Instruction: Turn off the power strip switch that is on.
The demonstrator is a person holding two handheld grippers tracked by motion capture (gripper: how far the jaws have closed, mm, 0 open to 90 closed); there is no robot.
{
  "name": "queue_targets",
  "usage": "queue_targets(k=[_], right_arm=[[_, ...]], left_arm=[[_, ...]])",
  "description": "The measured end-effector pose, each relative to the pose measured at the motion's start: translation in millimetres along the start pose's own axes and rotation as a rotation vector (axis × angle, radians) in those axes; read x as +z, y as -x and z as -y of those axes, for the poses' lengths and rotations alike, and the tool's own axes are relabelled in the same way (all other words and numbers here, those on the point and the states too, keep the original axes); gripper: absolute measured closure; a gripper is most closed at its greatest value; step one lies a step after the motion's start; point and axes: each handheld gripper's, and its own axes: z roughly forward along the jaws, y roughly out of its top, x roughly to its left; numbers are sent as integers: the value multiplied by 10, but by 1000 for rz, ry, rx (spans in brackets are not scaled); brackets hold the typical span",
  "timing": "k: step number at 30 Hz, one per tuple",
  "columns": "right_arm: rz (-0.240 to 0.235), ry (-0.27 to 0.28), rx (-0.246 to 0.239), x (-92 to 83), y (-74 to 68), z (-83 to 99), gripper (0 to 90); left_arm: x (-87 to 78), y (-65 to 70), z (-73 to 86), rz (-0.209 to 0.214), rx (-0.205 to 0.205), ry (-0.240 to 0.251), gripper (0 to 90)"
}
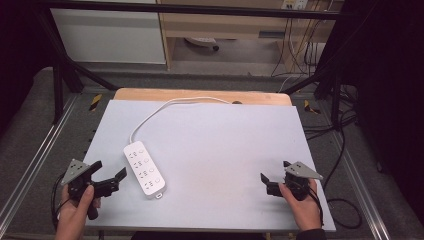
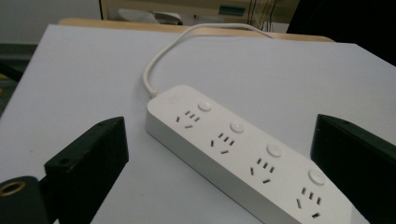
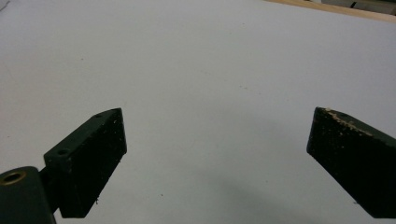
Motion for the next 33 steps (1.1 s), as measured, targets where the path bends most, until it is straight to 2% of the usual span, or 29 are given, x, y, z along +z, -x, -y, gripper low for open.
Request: queue_targets(k=[2, 8, 11, 14, 17, 19, 24, 29, 33], right_arm=[[-2, -3, 4, 5, 0, 3, 51], [-8, -2, -11, 9, -21, 1, 53], [-11, -2, -14, 18, -41, -9, 48], [-13, -1, -18, 25, -59, -15, 42], [-13, -2, -14, 22, -70, -14, 40], [-21, -2, 2, 21, -79, -20, 39], [-37, -4, -2, 29, -104, -47, 38], [-50, -27, -7, 32, -114, -41, 38], [-48, -18, 5, 14, -93, -43, 44]], left_arm=[[13, 27, -2, -9, 12, -7, 53], [11, 82, -30, 10, 17, 6, 70], [-1, 99, -60, 14, 30, 23, 76], [-17, 100, -113, 7, 24, 43, 78], [-37, 83, -203, 45, 41, 54, 84], [-32, 79, -251, 54, 44, 72, 76], [49, 94, -383, 49, 24, 89, 73], [175, 114, -537, 58, 30, 94, 78], [274, 138, -648, 60, 42, 108, 79]])
